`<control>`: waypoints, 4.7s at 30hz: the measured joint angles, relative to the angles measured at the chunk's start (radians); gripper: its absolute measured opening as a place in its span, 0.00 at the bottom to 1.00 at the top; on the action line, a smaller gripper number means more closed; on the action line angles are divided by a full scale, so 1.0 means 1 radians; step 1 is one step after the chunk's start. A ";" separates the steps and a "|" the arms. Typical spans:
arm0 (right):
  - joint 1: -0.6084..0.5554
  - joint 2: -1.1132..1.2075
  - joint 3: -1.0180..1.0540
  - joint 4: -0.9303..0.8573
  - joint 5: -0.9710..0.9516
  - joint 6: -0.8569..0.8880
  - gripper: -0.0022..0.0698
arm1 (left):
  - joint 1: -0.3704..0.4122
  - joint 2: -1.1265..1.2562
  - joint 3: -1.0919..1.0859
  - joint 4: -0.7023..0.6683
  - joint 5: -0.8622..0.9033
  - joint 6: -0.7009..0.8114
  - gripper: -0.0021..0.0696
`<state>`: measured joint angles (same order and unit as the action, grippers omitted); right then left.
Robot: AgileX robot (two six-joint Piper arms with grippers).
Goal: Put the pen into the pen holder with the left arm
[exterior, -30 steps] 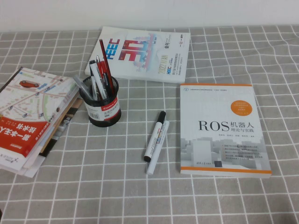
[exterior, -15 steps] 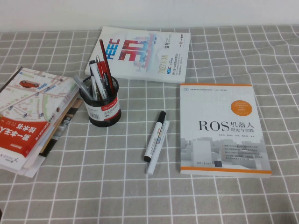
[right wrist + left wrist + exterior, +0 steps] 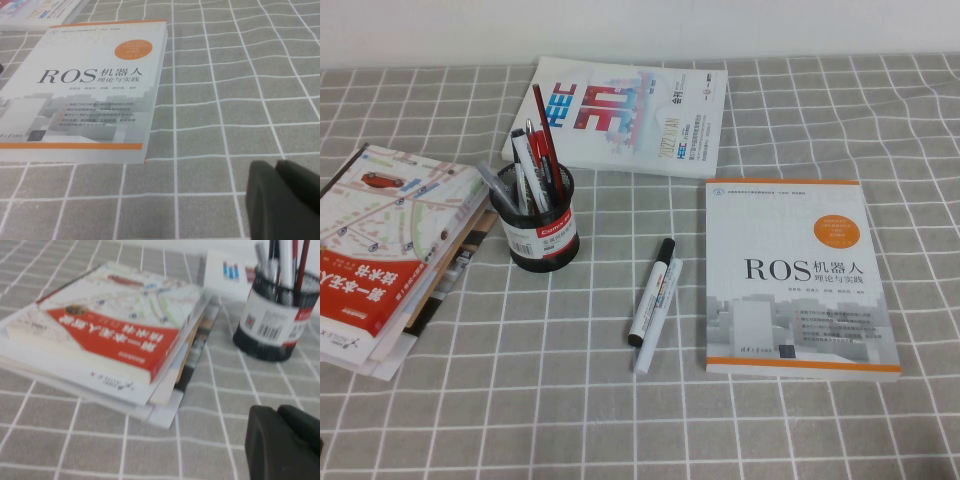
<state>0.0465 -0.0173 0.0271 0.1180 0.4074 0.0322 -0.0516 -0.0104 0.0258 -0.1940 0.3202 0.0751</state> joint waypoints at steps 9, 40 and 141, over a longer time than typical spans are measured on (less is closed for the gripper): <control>0.000 0.000 0.000 0.000 0.000 0.000 0.01 | 0.000 0.000 0.000 -0.025 -0.034 0.000 0.03; 0.000 0.000 0.000 0.000 0.000 0.000 0.01 | 0.000 0.490 -0.477 -0.404 0.381 0.080 0.03; 0.000 0.000 0.000 0.000 0.000 0.000 0.01 | -0.579 2.207 -1.797 0.204 0.762 0.004 0.44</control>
<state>0.0465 -0.0173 0.0271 0.1180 0.4074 0.0322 -0.6305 2.1965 -1.7715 0.0104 1.0820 0.0795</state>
